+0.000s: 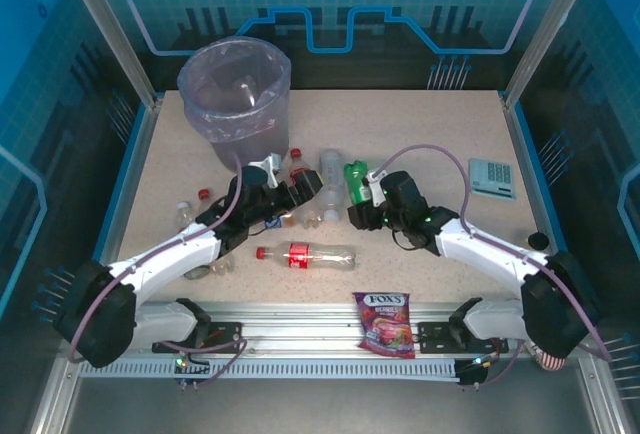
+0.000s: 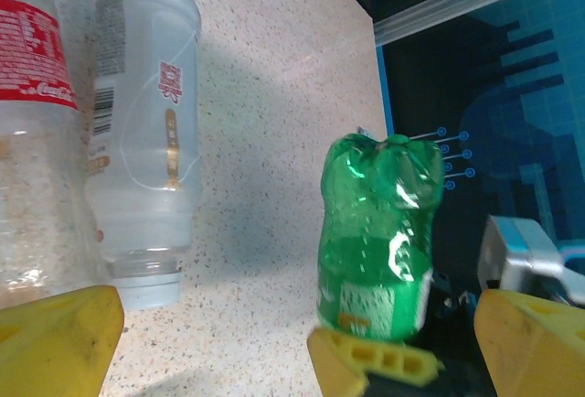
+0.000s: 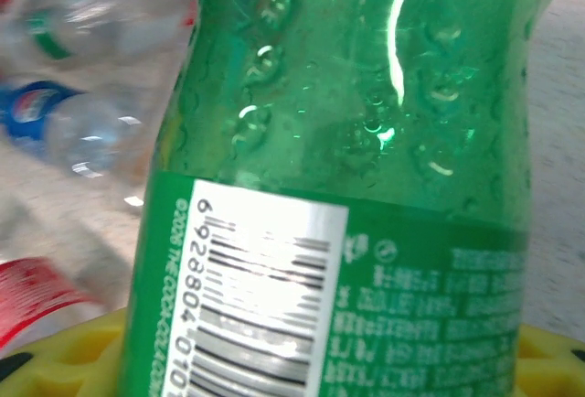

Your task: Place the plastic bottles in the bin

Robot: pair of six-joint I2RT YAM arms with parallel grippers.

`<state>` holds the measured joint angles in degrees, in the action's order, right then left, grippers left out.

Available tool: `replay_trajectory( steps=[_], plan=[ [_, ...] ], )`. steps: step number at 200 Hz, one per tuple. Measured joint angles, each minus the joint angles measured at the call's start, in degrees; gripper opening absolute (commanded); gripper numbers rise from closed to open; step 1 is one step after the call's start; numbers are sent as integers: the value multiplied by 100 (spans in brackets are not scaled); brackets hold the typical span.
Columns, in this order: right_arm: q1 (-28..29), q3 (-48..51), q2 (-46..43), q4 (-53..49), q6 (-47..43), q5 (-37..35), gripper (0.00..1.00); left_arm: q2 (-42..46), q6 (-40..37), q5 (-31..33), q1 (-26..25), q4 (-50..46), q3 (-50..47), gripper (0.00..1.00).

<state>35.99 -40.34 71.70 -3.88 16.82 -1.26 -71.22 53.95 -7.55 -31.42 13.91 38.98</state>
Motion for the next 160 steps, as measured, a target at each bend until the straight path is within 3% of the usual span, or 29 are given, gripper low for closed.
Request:
replay_trajectory(
  steps=[79,160],
  plan=[
    [501,-109,229,341,-254,1078,55,-595,131,-396,-166,623,214,99],
    [575,-160,444,754,-251,1211,55,-769,304,-404,-203,905,234,65]
  ],
)
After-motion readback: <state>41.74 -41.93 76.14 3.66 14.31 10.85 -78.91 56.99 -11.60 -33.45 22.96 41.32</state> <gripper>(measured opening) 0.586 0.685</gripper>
